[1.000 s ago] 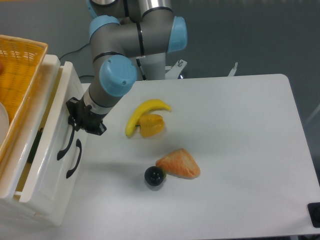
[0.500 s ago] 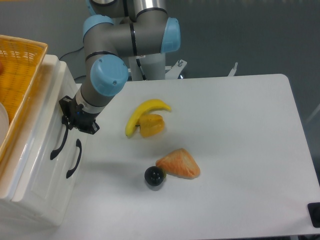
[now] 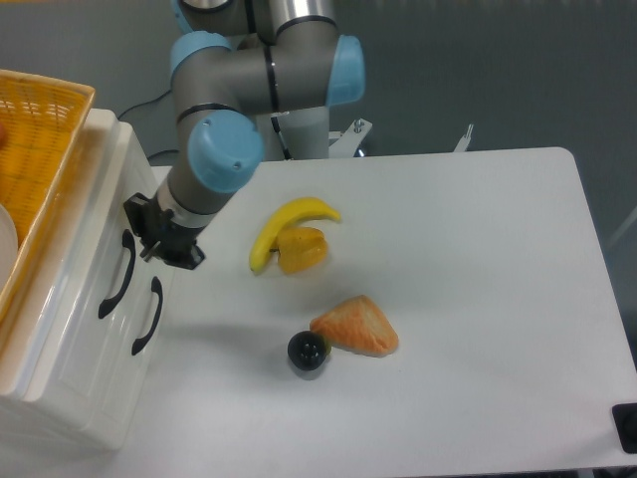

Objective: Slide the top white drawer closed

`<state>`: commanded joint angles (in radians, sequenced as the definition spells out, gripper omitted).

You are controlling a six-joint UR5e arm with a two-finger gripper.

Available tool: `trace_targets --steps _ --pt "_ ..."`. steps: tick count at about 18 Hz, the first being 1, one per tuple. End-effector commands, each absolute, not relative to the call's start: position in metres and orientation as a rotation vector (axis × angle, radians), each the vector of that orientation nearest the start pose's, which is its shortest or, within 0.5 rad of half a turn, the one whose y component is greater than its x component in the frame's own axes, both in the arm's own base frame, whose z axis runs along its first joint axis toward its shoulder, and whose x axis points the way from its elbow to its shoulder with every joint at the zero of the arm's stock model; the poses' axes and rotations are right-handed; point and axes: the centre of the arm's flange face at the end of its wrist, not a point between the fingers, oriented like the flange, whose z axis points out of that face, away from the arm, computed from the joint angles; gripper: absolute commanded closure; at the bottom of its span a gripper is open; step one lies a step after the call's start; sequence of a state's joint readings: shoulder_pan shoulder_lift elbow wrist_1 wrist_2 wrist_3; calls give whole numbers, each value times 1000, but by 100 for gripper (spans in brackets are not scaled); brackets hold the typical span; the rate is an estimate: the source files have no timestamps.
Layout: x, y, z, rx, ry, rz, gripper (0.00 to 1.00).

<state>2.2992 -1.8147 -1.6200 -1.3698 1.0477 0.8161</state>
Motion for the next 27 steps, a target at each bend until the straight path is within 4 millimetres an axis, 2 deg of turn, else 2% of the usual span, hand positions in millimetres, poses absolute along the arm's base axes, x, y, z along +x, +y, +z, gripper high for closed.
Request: trace_targets --steps 2,4,6,9,10,16,18,20,22,24,27 --pt "-277 535 376 -2755 14 -583 62" --pt "-312 521 385 -2736 -57 -543 51" --pt "-350 504 397 -2712 -131 -496 37" --pt "-406 472 404 -2677 -232 -400 6" --pt "-420 461 405 -2664 -263 -366 1" --pt "-487 405 381 -2647 -404 -339 0" --pt "-508 389 368 -2666 -335 -285 0" --pt "-534 363 352 -2698 -253 -225 0" --pt "-550 345 340 -2762 -124 -141 0" --pt "-565 335 328 -2857 12 -41 0" --pt "-585 324 308 -2941 120 58 0"
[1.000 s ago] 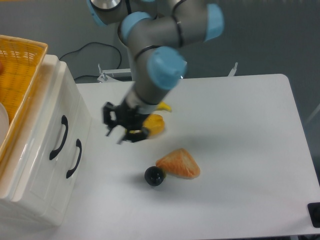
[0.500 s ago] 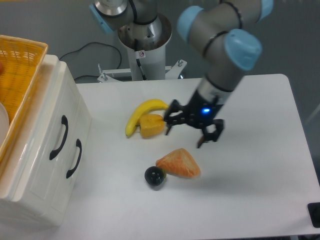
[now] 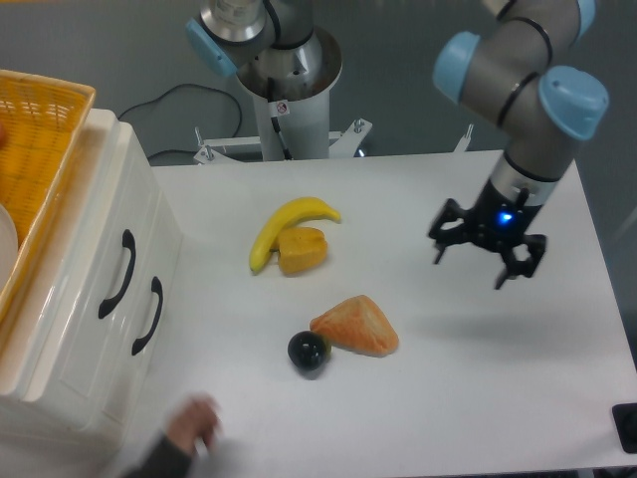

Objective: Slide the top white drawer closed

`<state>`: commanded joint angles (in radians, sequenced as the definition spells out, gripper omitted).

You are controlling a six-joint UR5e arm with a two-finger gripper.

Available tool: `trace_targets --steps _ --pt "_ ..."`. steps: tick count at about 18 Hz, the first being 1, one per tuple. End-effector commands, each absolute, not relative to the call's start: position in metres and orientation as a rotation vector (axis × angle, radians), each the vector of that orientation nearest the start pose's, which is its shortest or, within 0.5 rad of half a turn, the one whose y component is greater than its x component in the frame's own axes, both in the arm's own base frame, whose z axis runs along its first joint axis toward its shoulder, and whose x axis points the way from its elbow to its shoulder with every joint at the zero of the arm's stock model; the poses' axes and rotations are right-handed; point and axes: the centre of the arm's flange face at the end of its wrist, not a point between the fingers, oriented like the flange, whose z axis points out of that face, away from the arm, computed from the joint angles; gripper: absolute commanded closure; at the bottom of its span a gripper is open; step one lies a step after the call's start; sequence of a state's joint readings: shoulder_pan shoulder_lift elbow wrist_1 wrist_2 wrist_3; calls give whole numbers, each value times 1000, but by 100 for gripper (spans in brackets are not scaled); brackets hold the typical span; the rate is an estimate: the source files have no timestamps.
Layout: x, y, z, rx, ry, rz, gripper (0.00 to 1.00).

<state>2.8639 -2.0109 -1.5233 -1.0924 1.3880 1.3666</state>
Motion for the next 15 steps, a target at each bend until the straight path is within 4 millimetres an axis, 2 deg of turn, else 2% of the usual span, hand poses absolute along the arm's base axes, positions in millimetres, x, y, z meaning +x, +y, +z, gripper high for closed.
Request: trace_targets --steps 2,7,11,15 --pt "-597 318 299 -2996 208 91 0" --pt "-633 289 254 -3073 375 52 0" --pt "-648 276 251 -3097 445 66 0" --pt "-646 273 242 -3119 450 45 0"
